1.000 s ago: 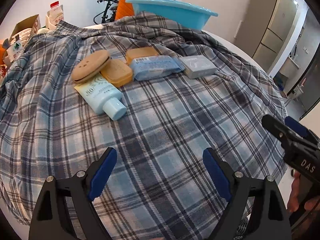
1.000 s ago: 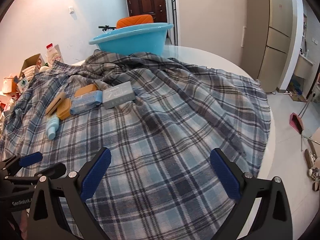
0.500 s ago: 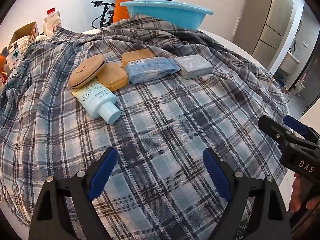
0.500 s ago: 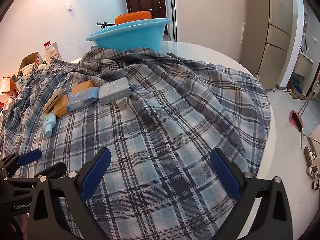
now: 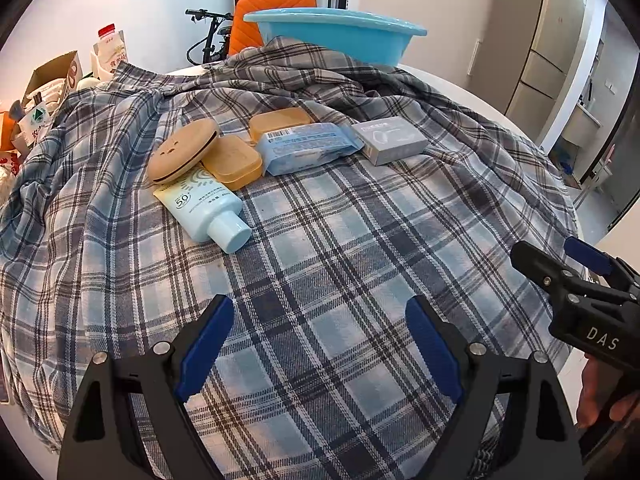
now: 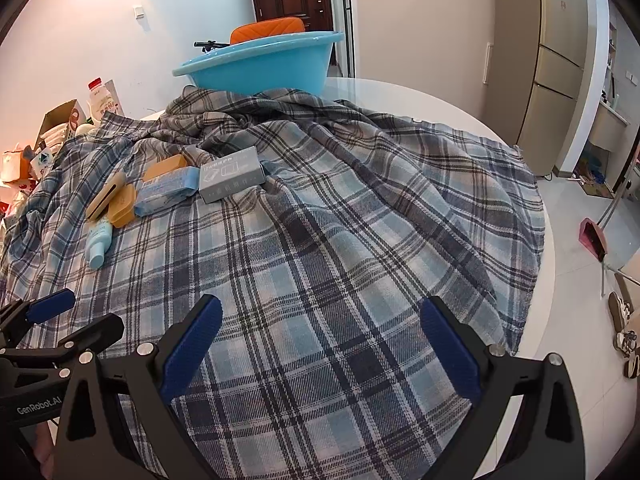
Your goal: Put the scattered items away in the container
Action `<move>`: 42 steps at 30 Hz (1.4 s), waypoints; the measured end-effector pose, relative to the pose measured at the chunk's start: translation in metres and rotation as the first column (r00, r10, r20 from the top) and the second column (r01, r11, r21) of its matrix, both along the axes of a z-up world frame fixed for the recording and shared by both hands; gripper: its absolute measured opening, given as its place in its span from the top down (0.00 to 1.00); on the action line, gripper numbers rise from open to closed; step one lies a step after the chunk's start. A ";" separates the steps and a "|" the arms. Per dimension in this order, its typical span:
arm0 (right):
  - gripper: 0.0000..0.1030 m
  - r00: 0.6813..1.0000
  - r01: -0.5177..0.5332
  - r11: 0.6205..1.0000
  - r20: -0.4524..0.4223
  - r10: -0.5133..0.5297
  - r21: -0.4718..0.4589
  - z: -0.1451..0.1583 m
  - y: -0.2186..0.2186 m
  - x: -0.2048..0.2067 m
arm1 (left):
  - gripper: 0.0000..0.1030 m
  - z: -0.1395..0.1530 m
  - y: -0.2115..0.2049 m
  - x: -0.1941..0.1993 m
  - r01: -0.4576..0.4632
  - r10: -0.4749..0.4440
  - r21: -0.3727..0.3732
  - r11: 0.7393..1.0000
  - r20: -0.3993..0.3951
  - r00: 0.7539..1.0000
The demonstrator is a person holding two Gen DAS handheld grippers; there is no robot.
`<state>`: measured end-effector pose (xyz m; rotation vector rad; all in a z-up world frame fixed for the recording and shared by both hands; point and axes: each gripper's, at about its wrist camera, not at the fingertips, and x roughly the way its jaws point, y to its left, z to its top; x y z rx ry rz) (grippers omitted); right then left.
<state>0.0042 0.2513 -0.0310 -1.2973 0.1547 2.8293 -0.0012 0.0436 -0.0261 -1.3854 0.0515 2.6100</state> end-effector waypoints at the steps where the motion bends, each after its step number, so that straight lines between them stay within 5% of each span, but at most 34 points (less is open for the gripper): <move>1: 0.04 1.000 -0.001 1.000 0.000 0.001 -0.001 0.000 0.000 0.000 | 0.13 0.000 0.001 0.000 -0.002 0.002 -0.003 1.000 -0.001 1.000; 42: 0.04 1.000 0.024 1.000 0.002 -0.024 -0.007 -0.001 0.008 0.009 | 0.13 0.008 0.004 0.011 -0.003 0.001 -0.036 0.999 -0.041 0.999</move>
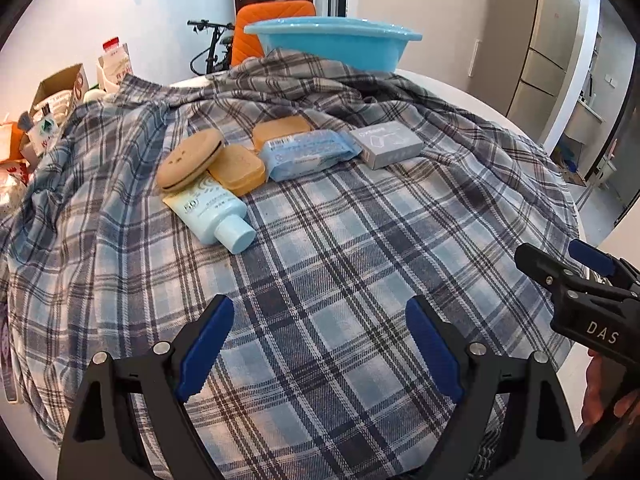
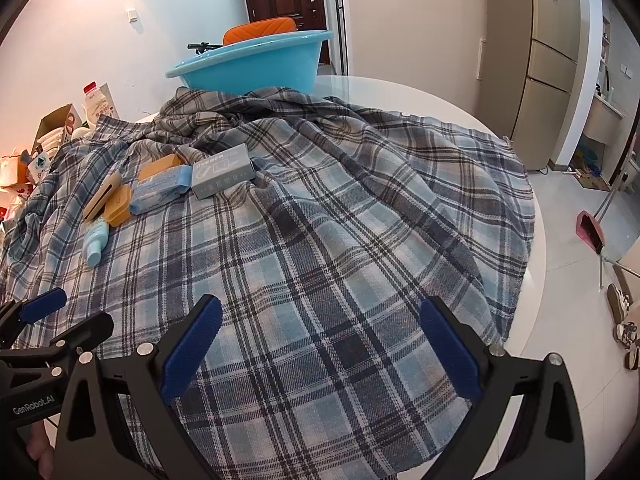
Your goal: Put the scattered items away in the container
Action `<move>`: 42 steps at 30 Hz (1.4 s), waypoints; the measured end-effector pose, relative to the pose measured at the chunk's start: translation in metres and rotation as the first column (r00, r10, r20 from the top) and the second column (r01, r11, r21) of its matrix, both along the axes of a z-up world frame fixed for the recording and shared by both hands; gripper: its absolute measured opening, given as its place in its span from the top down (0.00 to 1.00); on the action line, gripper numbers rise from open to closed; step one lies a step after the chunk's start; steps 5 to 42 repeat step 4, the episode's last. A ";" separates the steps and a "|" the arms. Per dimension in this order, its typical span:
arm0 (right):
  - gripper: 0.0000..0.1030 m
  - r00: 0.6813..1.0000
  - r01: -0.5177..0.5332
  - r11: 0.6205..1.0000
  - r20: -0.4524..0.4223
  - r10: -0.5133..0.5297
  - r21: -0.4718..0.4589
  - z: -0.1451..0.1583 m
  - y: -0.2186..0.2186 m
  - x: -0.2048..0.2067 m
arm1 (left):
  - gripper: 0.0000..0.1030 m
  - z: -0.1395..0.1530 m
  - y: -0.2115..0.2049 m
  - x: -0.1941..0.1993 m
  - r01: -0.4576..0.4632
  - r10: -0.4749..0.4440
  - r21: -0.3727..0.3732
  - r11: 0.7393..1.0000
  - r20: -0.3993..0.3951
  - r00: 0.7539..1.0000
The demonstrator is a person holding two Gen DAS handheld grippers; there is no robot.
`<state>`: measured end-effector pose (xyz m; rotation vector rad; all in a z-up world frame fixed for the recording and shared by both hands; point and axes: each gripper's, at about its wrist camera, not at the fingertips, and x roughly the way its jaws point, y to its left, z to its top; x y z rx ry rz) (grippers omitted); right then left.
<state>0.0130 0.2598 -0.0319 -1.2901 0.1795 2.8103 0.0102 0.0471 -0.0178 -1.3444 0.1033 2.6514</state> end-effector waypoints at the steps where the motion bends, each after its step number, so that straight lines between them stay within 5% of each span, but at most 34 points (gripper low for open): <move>1: 0.04 1.000 0.000 1.000 -0.001 0.000 0.000 0.000 0.000 0.000 | 0.13 0.001 0.000 0.001 0.001 -0.001 0.002 1.000 -0.003 1.000; 42: 0.04 1.000 0.001 1.000 -0.006 -0.001 0.000 0.001 0.001 0.002 | 0.13 0.003 -0.001 0.001 -0.002 0.002 0.005 1.000 -0.006 1.000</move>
